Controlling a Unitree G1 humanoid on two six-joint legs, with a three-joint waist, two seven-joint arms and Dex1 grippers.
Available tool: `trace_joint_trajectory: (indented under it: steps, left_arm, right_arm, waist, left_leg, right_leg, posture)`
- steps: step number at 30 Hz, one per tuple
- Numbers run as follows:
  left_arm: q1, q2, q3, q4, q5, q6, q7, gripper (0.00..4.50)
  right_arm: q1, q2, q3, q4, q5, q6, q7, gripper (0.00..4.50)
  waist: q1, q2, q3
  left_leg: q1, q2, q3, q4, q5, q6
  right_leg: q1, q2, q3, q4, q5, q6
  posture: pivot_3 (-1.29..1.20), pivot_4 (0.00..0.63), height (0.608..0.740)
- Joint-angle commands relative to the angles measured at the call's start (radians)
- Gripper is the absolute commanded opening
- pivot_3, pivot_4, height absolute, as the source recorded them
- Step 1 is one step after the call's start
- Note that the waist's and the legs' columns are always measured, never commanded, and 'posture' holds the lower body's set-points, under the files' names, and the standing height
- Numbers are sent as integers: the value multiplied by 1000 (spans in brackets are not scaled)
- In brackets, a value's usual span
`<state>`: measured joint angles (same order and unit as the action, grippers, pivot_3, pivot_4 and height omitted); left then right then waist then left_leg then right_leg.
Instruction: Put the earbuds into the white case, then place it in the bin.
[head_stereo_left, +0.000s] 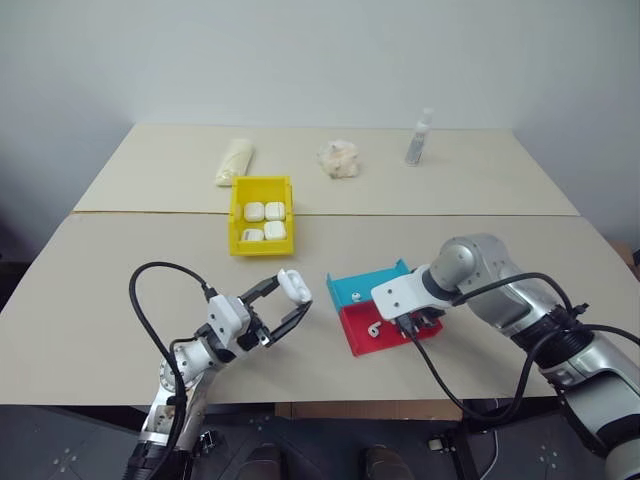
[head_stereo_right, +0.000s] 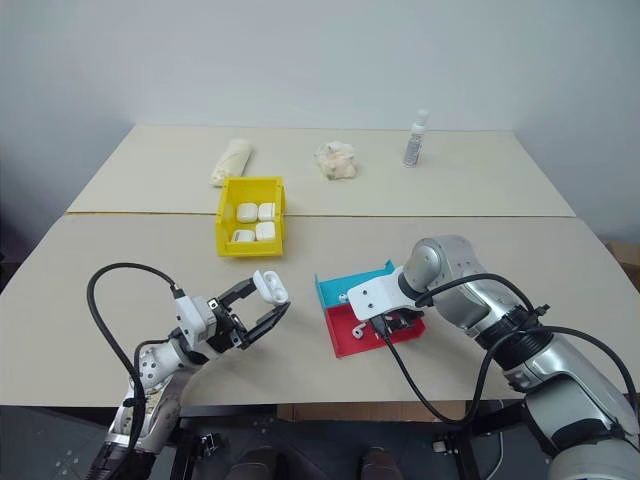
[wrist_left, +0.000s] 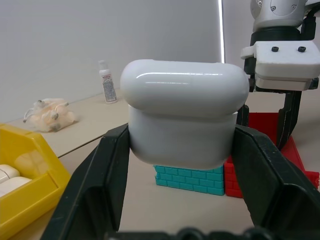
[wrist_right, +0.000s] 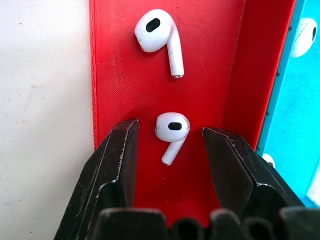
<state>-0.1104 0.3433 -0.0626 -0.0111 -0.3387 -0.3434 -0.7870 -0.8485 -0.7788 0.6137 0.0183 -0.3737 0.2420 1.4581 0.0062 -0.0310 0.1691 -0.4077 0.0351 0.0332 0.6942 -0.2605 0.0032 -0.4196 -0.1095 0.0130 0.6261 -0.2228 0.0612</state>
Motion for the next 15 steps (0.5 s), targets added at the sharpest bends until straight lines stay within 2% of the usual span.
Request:
trace_joint_trajectory:
  steps: [1, 4, 5, 6, 15]
  left_arm:
    - [1, 1, 9, -41, 5, -3, 6, 2755]
    - [6, 10, 11, -41, 9, 6, 5, 2755]
    - [8, 14, 11, -42, 8, 8, 1, 2755]
    - [10, 17, 11, -42, 6, 7, -3, 2755]
    - [-1, 10, 8, -32, 15, 4, 5, 2755]
  right_arm:
    - [8, 0, -20, -13, -5, -16, 3, 2440]
    - [10, 3, -23, -16, -1, -16, 4, 2440]
    - [10, 3, -24, -17, -1, -15, 6, 2047]
    - [10, 2, -23, -16, -3, -15, 7, 1843]
    - [6, 6, -22, 11, -12, -39, -3, 1843]
  waist:
    - [0, 0, 0]
    - [0, 0, 0]
    - [-1, 0, 0]
    - [-1, 0, 0]
    - [-5, 0, 0]
  left_leg:
    - [0, 0, 0, 0, 0, 0]
    - [0, 0, 0, 0, 0, 0]
    - [0, 0, 0, 0, 0, 0]
    - [0, 0, 0, 0, 0, 0]
    - [1, 0, 0, 0, 0, 0]
  right_leg:
    - [0, 0, 0, 0, 0, 0]
    - [0, 0, 0, 0, 0, 0]
    - [0, 0, 0, 0, 0, 0]
    - [0, 0, 0, 0, 0, 0]
    - [1, 0, 0, 0, 0, 0]
  posture:
    - [0, 150, 740]
    - [0, 150, 740]
    - [0, 150, 740]
    - [0, 150, 740]
    - [0, 150, 740]
